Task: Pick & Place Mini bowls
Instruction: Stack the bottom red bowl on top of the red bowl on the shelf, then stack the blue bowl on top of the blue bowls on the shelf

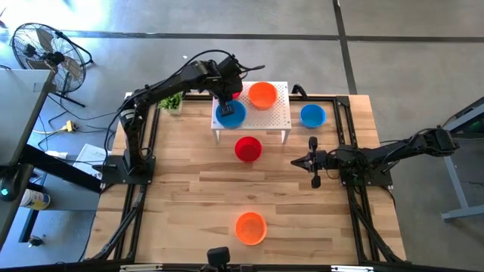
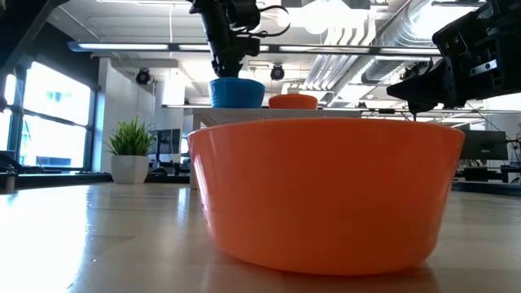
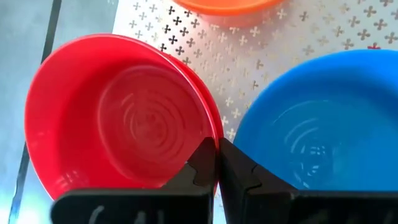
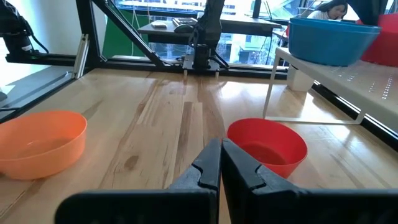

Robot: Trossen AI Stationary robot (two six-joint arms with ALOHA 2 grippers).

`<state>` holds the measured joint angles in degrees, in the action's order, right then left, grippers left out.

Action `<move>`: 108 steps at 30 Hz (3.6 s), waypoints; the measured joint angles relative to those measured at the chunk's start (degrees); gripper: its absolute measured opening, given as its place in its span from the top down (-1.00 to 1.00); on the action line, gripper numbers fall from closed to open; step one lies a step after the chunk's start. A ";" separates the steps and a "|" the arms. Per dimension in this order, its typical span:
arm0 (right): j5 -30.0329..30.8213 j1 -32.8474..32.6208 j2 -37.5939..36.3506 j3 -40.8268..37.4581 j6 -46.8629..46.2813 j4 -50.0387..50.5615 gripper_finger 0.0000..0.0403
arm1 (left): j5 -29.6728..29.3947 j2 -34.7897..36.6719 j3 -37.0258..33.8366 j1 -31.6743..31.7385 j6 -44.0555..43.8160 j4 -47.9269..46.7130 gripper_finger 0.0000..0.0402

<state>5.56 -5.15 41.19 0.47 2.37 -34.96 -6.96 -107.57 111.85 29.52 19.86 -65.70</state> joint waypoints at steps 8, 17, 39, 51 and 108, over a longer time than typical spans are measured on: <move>0.00 0.00 0.00 0.00 0.00 0.01 0.99 | -1.73 0.00 0.00 -0.07 -0.68 1.01 0.76; 0.02 0.00 0.00 0.01 0.00 0.02 0.99 | -0.85 -0.02 5.03 -0.31 2.06 -0.71 0.51; -1.31 0.00 -0.02 0.00 -2.56 -2.58 1.00 | 4.99 17.28 -21.70 -0.28 -2.14 32.22 0.98; 0.78 0.02 -0.02 0.00 -2.45 -2.70 1.00 | 9.09 34.33 -49.44 -0.28 -2.34 56.83 0.98; 30.99 47.53 14.69 20.52 -54.28 54.14 0.31 | 26.48 52.49 -94.09 13.99 -17.29 103.23 0.97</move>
<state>36.55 42.38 55.88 20.99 -51.91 19.18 19.52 -55.08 17.76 43.51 2.57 37.54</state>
